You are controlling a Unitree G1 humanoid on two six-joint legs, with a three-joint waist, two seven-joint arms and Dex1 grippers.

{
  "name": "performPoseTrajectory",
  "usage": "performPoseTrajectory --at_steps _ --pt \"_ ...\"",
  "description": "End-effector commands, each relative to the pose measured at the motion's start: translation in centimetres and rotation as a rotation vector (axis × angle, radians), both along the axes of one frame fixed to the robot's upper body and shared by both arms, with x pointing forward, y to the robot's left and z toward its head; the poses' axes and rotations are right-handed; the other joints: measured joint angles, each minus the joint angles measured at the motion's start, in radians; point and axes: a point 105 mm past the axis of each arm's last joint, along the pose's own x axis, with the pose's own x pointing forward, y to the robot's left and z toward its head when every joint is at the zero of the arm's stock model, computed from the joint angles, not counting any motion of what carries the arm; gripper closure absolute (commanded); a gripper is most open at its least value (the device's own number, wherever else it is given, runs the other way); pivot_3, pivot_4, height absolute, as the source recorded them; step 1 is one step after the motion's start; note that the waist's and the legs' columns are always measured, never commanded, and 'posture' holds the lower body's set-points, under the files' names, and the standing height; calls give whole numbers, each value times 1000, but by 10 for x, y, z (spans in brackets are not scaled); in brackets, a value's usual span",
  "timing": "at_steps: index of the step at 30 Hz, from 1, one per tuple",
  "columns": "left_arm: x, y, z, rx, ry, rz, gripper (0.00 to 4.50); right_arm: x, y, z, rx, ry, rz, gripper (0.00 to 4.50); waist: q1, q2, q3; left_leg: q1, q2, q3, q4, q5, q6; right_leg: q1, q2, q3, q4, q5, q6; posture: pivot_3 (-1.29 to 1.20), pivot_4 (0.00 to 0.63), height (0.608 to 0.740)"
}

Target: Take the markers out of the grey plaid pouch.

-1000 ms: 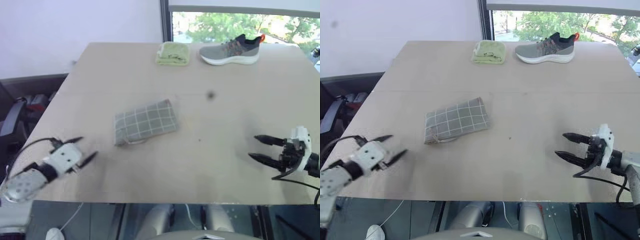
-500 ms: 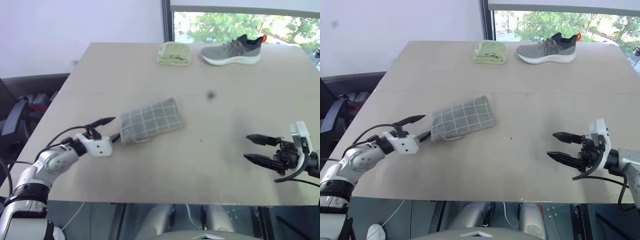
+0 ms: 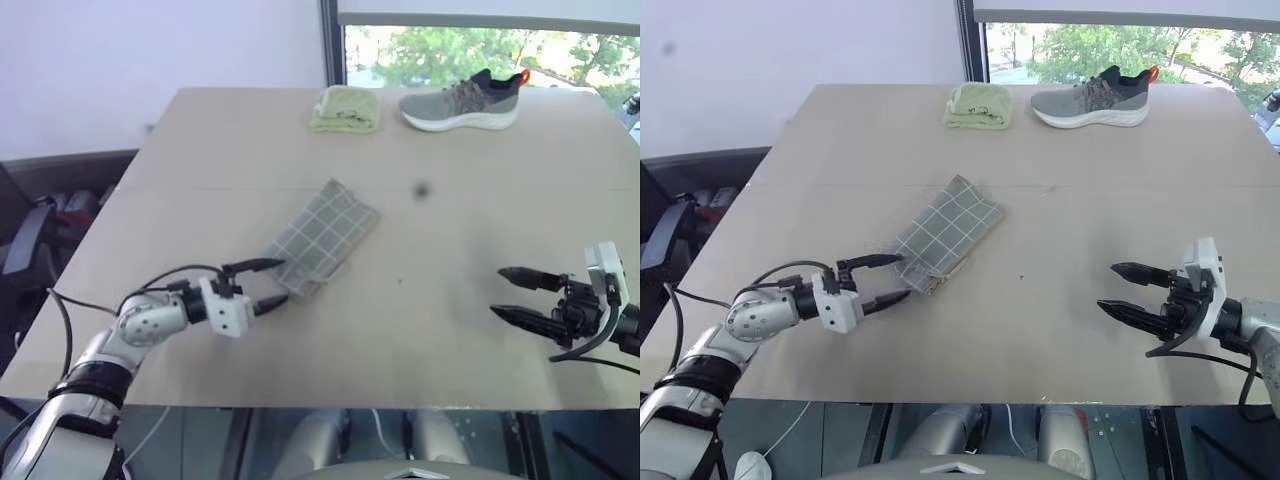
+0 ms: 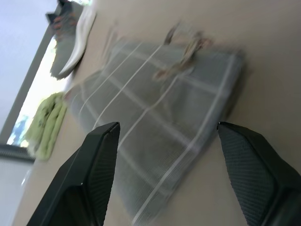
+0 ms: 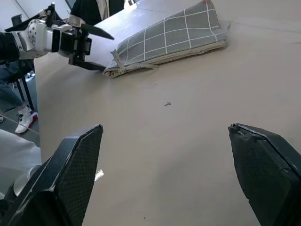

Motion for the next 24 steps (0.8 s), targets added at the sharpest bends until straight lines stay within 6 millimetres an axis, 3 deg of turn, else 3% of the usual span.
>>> performPoseTrajectory --at_steps 1,5,9,14,24 --pt "-17 -15 -21 9 127 -39 1081 -3 2 8 -7 -50 8 141 0 1 -1 0 0 0 0 0 0 0 0 0 0 0 0 0 150 740" --pt "-15 -22 -13 -59 146 13 1081 -4 2 7 -10 -48 5 141 2 2 -1 0 0 0 0 -1 1 0 0 0 0 0 0 0 150 740" --pt "-15 -25 -28 56 102 13 1081 -2 3 7 -11 -54 4 141 4 2 -2 1 0 0 0 0 1 0 0 -1 0 0 0 0 150 740" --pt "1 -28 -38 135 18 88 1081 3 3 11 -8 -72 2 141 10 7 -7 3 0 0 1 -2 3 3 0 -1 1 1 2 0 150 740" --pt "23 -20 -37 181 -86 230 1081 6 4 11 -8 -83 2 141 28 9 -10 17 0 -1 0 -2 4 17 1 -1 0 1 3 0 150 740"
